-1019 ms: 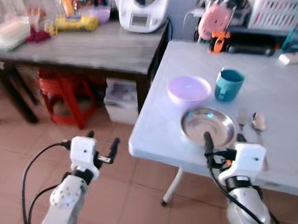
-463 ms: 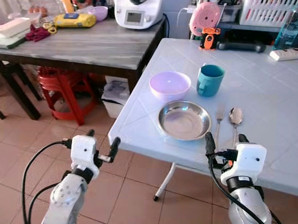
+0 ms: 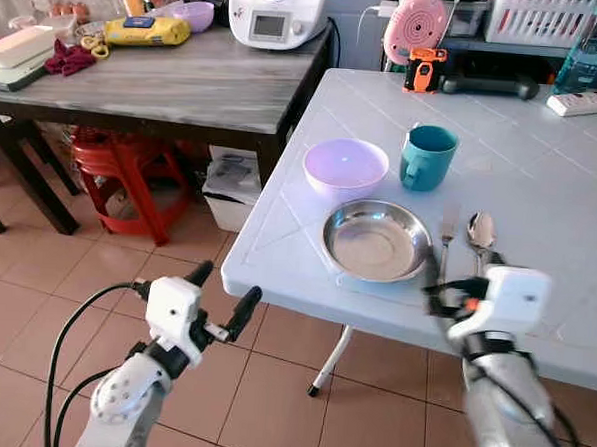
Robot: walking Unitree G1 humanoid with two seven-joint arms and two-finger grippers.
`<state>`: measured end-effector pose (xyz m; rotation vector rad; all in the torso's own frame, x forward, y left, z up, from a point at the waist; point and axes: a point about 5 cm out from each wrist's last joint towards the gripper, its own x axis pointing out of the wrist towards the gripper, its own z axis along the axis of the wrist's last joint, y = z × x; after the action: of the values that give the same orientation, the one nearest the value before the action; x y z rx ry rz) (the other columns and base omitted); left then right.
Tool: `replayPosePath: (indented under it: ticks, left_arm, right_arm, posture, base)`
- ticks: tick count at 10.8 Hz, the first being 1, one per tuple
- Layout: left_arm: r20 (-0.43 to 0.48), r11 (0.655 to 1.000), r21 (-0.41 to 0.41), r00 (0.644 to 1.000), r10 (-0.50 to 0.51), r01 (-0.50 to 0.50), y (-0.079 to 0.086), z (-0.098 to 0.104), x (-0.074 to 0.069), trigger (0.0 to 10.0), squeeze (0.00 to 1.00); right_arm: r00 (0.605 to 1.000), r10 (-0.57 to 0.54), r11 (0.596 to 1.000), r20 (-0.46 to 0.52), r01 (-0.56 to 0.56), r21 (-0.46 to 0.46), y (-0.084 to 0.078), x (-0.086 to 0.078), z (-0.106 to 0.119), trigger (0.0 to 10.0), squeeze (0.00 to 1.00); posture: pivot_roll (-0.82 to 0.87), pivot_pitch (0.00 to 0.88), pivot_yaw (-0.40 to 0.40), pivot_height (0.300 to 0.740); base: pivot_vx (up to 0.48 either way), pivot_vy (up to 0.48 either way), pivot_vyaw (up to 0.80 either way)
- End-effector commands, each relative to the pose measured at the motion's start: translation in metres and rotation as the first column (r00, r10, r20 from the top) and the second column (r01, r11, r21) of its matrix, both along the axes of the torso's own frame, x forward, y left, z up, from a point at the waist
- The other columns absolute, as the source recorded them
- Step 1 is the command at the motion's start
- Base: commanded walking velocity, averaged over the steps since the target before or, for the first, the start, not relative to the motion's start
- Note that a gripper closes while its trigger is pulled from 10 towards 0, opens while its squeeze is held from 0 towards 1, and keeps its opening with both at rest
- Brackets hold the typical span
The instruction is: Setting the table
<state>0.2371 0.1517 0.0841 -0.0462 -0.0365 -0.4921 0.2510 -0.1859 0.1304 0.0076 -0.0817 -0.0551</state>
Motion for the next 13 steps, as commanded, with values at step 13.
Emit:
replayPosePath:
  ticks: [13]
  left_arm:
    - [-0.041, 0.993, 0.060, 0.994, -0.100, 0.102, 0.017, -0.029, -0.016, 10.0, 0.00]
  right_arm:
    - [0.971, 0.140, 0.983, -0.192, -0.112, 0.146, 0.030, 0.055, -0.003, 10.0, 0.00]
  posture:
    - [-0.07, 0.114, 0.101, 0.740]
  base:
    - [0.000, 0.000, 0.00]
